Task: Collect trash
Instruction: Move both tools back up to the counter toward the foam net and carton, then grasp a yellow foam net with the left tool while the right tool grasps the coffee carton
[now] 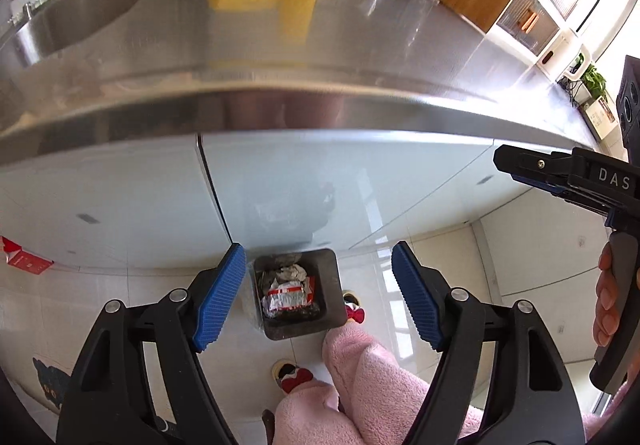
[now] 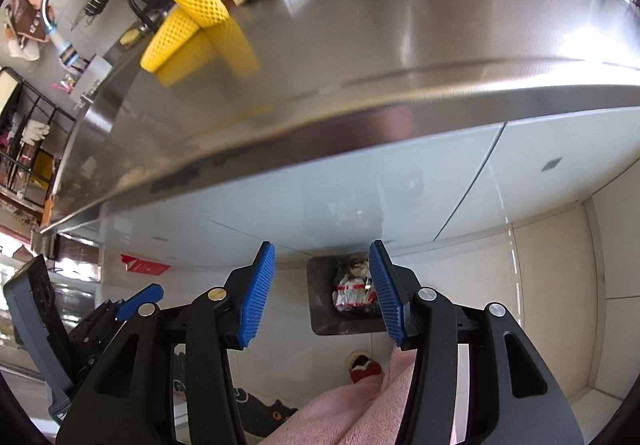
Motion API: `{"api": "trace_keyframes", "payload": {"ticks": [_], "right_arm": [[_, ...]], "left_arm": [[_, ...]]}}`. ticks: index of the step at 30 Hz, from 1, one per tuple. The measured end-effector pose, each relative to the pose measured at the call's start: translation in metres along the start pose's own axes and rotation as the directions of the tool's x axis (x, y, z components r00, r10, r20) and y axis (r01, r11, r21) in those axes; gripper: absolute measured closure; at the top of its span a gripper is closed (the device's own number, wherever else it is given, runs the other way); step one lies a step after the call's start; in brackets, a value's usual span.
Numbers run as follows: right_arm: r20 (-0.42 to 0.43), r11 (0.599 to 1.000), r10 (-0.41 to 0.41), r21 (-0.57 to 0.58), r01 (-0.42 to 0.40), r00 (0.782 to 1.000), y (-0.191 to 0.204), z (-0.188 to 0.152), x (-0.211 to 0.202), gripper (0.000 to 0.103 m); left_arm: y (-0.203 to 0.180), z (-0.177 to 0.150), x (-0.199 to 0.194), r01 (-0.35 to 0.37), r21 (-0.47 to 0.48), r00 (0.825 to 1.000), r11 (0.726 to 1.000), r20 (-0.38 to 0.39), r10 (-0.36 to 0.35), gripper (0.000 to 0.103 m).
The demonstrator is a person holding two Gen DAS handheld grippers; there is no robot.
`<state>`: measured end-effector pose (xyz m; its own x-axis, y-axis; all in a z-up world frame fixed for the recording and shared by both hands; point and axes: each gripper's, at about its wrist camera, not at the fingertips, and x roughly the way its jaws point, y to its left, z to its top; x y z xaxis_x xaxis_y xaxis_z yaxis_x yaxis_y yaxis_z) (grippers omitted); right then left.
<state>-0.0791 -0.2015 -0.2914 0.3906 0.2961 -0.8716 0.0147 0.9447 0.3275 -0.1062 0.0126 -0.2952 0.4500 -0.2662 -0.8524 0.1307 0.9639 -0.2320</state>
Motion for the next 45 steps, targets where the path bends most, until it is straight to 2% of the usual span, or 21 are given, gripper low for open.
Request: {"api": "trace_keyframes", "payload": {"ticks": [3,7,9,18,21,22,28,32,34,38,39,40,41,42,43,44,45], "right_arm": [[0.064,1.0,0.007,-0.018,-0.006,0.998,0.003,0.021,-0.023,0.053],[0.119,0.999,0.017,-0.044,-0.011,0.993,0.003,0.051,-0.031,0.052],[0.139,0.998,0.017,-0.061,-0.009,0.99,0.008,0.066,-0.034,0.047],[0.126,0.98,0.056,-0.195,-0.031,0.99,0.011,0.149,-0.003,0.039],[0.127,0.966,0.052,-0.257,-0.017,0.991,0.014,0.176,0.011,0.012],[0.138,0.961,0.052,-0.275,-0.013,0.989,0.015,0.183,0.014,0.012],[0.088,0.921,0.057,-0.389,-0.019,0.994,0.026,0.223,0.041,0.012],[0.026,0.899,0.064,-0.435,-0.046,0.998,0.031,0.242,0.06,0.012],[0.004,0.883,0.071,-0.465,-0.061,0.997,0.036,0.248,0.068,0.006],[-0.023,0.863,0.071,-0.501,-0.073,0.997,0.046,0.259,0.078,0.005],[-0.033,0.86,0.078,-0.503,-0.084,0.996,0.048,0.262,0.08,0.005],[-0.037,0.855,0.083,-0.511,-0.09,0.996,0.051,0.264,0.082,0.005],[-0.037,0.846,0.084,-0.526,-0.091,0.996,0.055,0.267,0.084,0.005],[-0.037,0.835,0.081,-0.543,-0.088,0.996,0.058,0.267,0.088,0.007],[-0.043,0.826,0.069,-0.558,-0.081,0.997,0.061,0.267,0.093,0.009],[-0.056,0.821,0.06,-0.565,-0.081,0.997,0.061,0.266,0.099,0.014],[-0.078,0.821,0.061,-0.563,-0.095,0.995,0.061,0.265,0.104,0.033]], "left_arm": [[-0.006,0.023,-0.019,-0.01,0.008,0.998,1.0,0.057,0.01,0.032],[-0.003,0.056,-0.032,-0.019,0.0,0.992,1.0,0.121,0.019,0.032],[-0.001,0.072,-0.031,-0.032,-0.011,0.989,0.999,0.142,0.033,0.032],[0.007,0.164,-0.003,-0.056,-0.079,0.981,0.995,0.181,0.07,0.032],[0.003,0.192,0.007,-0.062,-0.097,0.98,0.993,0.185,0.079,0.032],[0.001,0.201,0.011,-0.067,-0.1,0.979,0.993,0.185,0.084,0.032],[-0.003,0.246,0.031,-0.088,-0.112,0.979,0.99,0.171,0.106,0.032],[-0.002,0.269,0.04,-0.102,-0.124,0.979,0.987,0.163,0.121,0.032],[-0.001,0.279,0.043,-0.107,-0.132,0.98,0.986,0.155,0.127,0.032],[0.0,0.294,0.05,-0.117,-0.141,0.983,0.983,0.124,0.134,0.033],[0.0,0.297,0.051,-0.119,-0.138,0.983,0.983,0.12,0.136,0.035],[0.001,0.299,0.053,-0.119,-0.135,0.984,0.984,0.114,0.135,0.042],[0.002,0.3,0.056,-0.116,-0.137,0.986,0.984,0.106,0.131,0.052],[0.003,0.301,0.059,-0.11,-0.14,0.987,0.984,0.1,0.125,0.058],[0.003,0.301,0.062,-0.107,-0.137,0.988,0.985,0.096,0.121,0.069],[0.003,0.301,0.064,-0.107,-0.13,0.988,0.986,0.101,0.121,0.081],[0.002,0.3,0.065,-0.111,-0.122,0.986,0.986,0.108,0.124,0.087]]}}
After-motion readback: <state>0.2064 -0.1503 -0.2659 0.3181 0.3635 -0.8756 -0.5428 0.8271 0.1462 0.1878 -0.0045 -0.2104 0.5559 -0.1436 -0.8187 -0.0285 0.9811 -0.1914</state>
